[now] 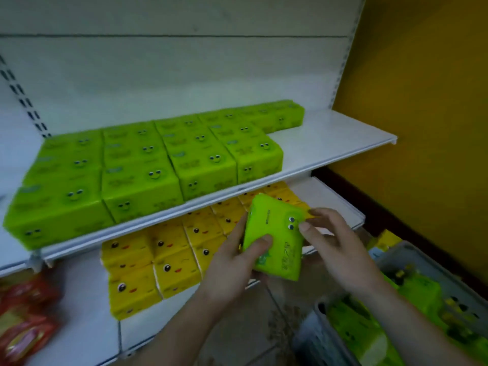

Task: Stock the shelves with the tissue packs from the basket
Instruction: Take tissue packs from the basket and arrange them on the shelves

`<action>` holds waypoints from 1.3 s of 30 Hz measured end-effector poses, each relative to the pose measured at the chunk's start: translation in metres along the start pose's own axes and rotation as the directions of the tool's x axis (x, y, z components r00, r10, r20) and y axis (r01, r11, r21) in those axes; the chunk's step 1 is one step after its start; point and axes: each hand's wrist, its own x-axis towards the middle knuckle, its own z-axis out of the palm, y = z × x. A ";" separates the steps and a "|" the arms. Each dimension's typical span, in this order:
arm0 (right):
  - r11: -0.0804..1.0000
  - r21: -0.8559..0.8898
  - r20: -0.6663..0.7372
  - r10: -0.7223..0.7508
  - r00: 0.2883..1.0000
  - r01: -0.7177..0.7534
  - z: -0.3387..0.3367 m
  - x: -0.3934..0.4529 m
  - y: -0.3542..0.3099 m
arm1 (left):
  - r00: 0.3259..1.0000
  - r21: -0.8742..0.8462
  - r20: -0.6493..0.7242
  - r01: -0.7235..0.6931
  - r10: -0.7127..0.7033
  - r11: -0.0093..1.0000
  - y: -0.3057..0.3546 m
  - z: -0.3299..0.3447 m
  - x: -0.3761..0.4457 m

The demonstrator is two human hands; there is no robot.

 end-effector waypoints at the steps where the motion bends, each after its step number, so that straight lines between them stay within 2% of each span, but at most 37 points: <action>1: 0.996 0.085 0.057 -0.010 0.998 0.005 0.002 0.009 -0.010 | 1.000 0.042 0.010 -0.025 0.025 0.999 0.012 -0.006 0.000; 3: 0.986 0.168 0.159 -0.045 0.986 0.018 0.004 0.026 -0.031 | 0.998 0.115 0.015 -0.061 0.060 0.992 0.039 -0.010 0.003; 4: 0.981 0.195 0.165 -0.054 0.985 0.021 0.003 0.034 -0.041 | 0.997 0.135 -0.001 -0.077 0.078 0.988 0.051 -0.009 0.007; 6: 0.961 0.277 0.052 -0.035 0.998 0.019 -0.006 0.054 -0.055 | 0.989 0.180 -0.057 -0.123 0.135 0.976 0.074 -0.003 0.019; 8: 0.928 0.371 -0.108 0.014 0.994 0.027 -0.023 0.079 -0.065 | 0.947 0.380 -0.152 -0.208 0.283 0.901 0.094 0.003 0.035; 9: 0.913 0.406 -0.178 0.057 0.982 0.021 -0.032 0.093 -0.069 | 0.902 0.534 -0.181 -0.243 0.391 0.810 0.102 0.005 0.045; 10: 0.900 0.436 -0.234 0.110 0.966 0.004 -0.040 0.110 -0.072 | 0.842 0.689 -0.183 -0.258 0.507 0.677 0.109 0.006 0.055; 11: 0.889 0.458 -0.272 0.162 0.948 -0.021 -0.048 0.127 -0.074 | 0.786 0.819 -0.148 -0.243 0.600 0.520 0.116 0.007 0.065; 12: 0.882 0.468 -0.294 0.211 0.932 -0.052 -0.053 0.143 -0.075 | 0.763 0.909 -0.089 -0.201 0.640 0.365 0.122 0.007 0.075; 13: 0.881 0.466 -0.305 0.240 0.921 -0.075 -0.055 0.159 -0.076 | 0.787 0.966 -0.039 -0.128 0.615 0.225 0.126 0.007 0.084; 15: 0.879 0.464 -0.303 0.272 0.913 -0.108 -0.054 0.188 -0.078 | 0.897 1.000 -0.014 0.005 0.441 0.022 0.128 0.005 0.102; 17: 0.874 0.462 -0.277 0.306 0.911 -0.154 -0.047 0.215 -0.073 | 0.959 0.995 -0.048 0.071 0.279 -0.070 0.125 0.002 0.116; 19: 0.895 0.397 -0.252 0.320 0.913 -0.204 -0.036 0.239 -0.065 | 0.973 0.987 -0.065 0.095 0.222 -0.129 0.118 -0.001 0.125; 22: 0.970 0.072 -0.294 0.243 0.925 -0.232 -0.019 0.265 -0.052 | 0.975 0.986 -0.043 0.077 0.217 -0.150 0.110 -0.007 0.129; 24: 0.947 -0.216 -0.317 0.161 0.935 -0.236 -0.012 0.272 -0.044 | 0.974 0.988 -0.029 0.063 0.226 -0.142 0.109 -0.009 0.131; 26: 0.914 -0.345 -0.318 0.099 0.943 -0.213 -0.010 0.280 -0.034 | 0.973 0.989 -0.026 0.058 0.229 -0.137 0.110 -0.011 0.132; 33: 0.898 -0.417 -0.288 0.020 0.957 -0.145 -0.002 0.299 -0.029 | 0.972 0.990 -0.042 0.072 0.230 -0.123 0.115 -0.012 0.137; 37: 0.912 -0.397 -0.198 0.026 0.980 -0.105 -0.013 0.298 -0.026 | 0.965 0.994 -0.087 0.101 0.246 -0.042 0.121 -0.007 0.143; 39: 0.929 -0.365 -0.184 -0.009 0.983 -0.060 -0.025 0.293 -0.027 | 0.950 0.996 -0.076 0.088 0.304 -0.027 0.125 0.001 0.147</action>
